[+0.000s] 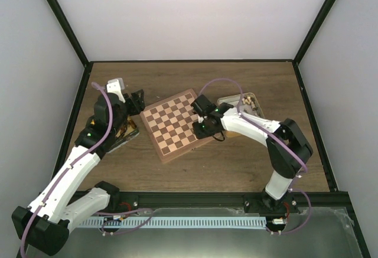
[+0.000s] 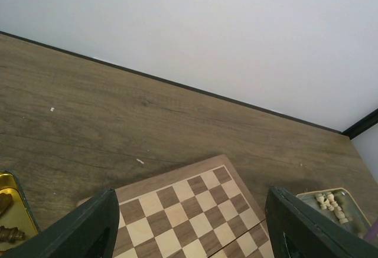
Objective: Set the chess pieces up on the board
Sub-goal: Pick up the chess piece from the chessboard, then place the chess piece on the chessboard.
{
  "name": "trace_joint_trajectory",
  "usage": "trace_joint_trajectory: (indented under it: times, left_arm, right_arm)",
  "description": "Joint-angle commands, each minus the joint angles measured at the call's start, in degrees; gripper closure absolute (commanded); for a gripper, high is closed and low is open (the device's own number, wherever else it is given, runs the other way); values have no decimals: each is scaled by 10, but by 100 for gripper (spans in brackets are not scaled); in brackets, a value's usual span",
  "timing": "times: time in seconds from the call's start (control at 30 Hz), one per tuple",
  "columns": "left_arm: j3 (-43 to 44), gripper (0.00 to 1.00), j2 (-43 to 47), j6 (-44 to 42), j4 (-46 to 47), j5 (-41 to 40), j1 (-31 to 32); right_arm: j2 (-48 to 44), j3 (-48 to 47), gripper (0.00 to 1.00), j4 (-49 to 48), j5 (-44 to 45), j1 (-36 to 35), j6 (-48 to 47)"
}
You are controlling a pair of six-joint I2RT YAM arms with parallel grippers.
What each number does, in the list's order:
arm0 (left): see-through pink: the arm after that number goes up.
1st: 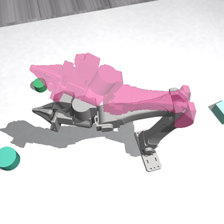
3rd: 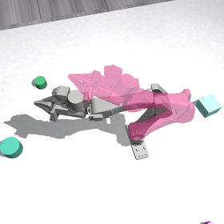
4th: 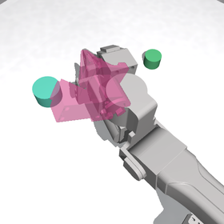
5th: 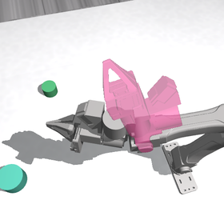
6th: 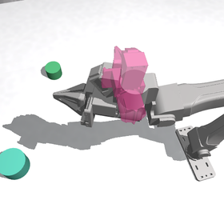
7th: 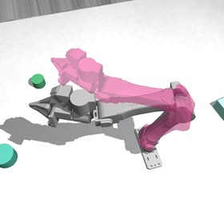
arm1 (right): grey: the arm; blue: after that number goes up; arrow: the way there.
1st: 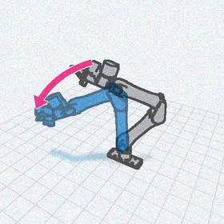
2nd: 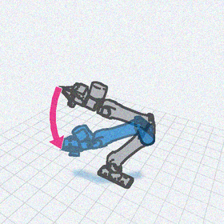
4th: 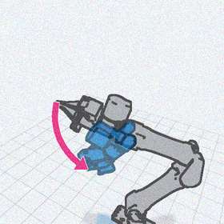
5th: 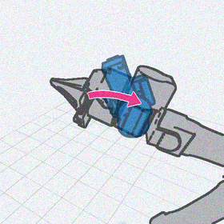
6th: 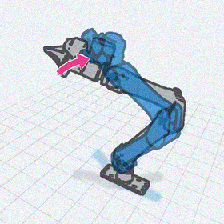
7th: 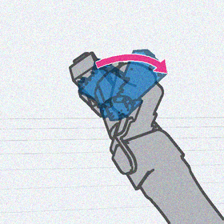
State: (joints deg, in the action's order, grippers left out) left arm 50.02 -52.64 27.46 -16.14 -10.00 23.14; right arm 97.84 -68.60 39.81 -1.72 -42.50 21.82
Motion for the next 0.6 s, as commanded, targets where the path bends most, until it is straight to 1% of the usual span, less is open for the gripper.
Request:
trace_joint_trajectory:
  times: [0.0, 0.27, 0.57]
  left_arm:
    - [-5, 30, 7, 6, 8, 8, -3]
    - [-1, 30, 17, 3, 3, 7, -3]
    - [-2, 30, 20, 0, 0, 10, -3]
  right_arm:
    - [0, -26, 92, 13, -19, -25, 8]
    - [47, -65, 92, -6, -3, -53, 35]
    - [109, -116, 92, 10, 39, -53, 40]
